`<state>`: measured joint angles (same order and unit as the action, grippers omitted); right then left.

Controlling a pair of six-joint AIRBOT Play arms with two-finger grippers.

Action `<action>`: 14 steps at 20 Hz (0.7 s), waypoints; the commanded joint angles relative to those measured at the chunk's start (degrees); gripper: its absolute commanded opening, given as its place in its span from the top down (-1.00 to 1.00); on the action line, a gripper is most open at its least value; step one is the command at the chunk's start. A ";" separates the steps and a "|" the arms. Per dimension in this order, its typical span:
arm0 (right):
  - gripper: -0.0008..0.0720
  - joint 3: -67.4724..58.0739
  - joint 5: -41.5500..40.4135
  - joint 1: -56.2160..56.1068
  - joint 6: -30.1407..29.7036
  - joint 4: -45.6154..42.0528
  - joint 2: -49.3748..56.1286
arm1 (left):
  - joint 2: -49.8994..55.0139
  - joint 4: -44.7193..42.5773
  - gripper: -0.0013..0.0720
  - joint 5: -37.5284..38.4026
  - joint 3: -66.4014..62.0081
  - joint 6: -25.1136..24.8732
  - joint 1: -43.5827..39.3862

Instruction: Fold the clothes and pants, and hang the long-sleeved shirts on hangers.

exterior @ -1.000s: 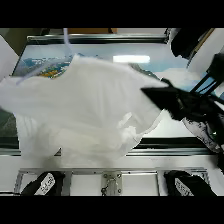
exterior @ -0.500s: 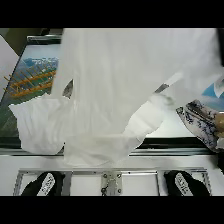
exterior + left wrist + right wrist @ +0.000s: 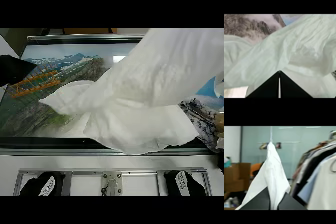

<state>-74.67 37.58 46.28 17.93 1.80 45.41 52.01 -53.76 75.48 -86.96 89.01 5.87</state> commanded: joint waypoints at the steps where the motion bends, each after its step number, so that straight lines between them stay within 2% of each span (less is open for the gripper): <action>1: 0.97 -5.20 -14.84 2.99 6.36 -16.46 -0.33 | 6.54 -6.34 0.93 -2.16 -3.30 -0.11 -12.28; 4: 0.97 -7.13 -22.71 4.83 9.60 -24.94 -0.37 | 13.44 -7.17 0.93 -2.03 -10.40 -0.13 -16.92; 10: 0.97 -7.82 -31.74 12.57 9.57 -25.16 -0.72 | 21.84 -7.15 0.93 -1.68 -20.94 -0.13 -20.28; 14: 0.96 -10.84 -33.11 14.38 9.60 -25.14 0.37 | 22.86 -7.17 0.93 -1.57 -21.94 -0.15 -20.22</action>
<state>-83.68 7.99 59.13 27.51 -22.39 45.21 73.60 -60.73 73.89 -107.46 88.86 -13.93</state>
